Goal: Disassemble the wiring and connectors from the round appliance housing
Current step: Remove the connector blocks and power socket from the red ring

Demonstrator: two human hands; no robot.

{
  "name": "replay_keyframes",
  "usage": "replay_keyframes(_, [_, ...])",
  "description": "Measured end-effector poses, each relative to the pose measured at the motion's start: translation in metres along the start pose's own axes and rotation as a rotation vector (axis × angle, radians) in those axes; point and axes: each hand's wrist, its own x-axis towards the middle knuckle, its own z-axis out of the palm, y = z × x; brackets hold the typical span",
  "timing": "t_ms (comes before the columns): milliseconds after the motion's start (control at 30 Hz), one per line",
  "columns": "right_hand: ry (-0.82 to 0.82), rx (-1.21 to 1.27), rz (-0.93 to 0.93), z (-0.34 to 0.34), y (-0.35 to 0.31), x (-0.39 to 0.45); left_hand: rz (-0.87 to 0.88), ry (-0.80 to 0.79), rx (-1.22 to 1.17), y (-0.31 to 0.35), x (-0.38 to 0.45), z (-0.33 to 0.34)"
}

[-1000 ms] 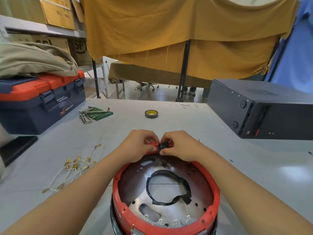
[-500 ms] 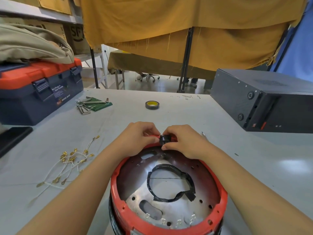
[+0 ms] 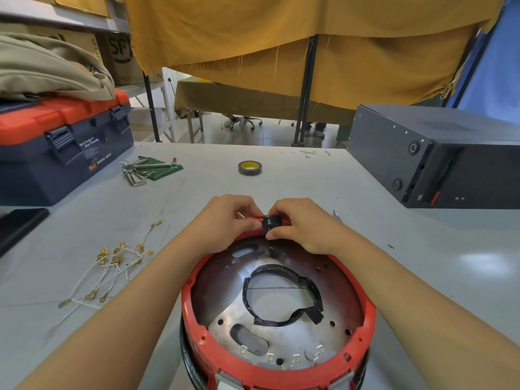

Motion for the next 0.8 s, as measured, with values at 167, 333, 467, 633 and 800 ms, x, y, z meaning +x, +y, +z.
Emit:
replay_keyframes(167, [-0.002, -0.023, -0.011, 0.0003, 0.0007, 0.0004, -0.004, 0.001, 0.018, 0.0, -0.0003, 0.0002])
replay_keyframes(333, [0.002, -0.079, -0.04, 0.001, 0.0, -0.0025, -0.008, 0.009, 0.019, 0.0008, -0.0005, 0.0006])
replay_keyframes(467, [0.04, -0.237, -0.081, 0.005, -0.0027, -0.0049, -0.005, 0.015, 0.036, 0.0016, -0.0009, 0.0011])
replay_keyframes(633, [0.063, -0.355, -0.12, 0.0098, -0.0048, -0.0042, 0.004, 0.013, 0.048, 0.0025, -0.0015, 0.0003])
replay_keyframes(800, [0.066, -0.311, -0.098, 0.0067, -0.0039, -0.0033, -0.012, 0.01, 0.009, 0.0016, -0.0007, 0.0001])
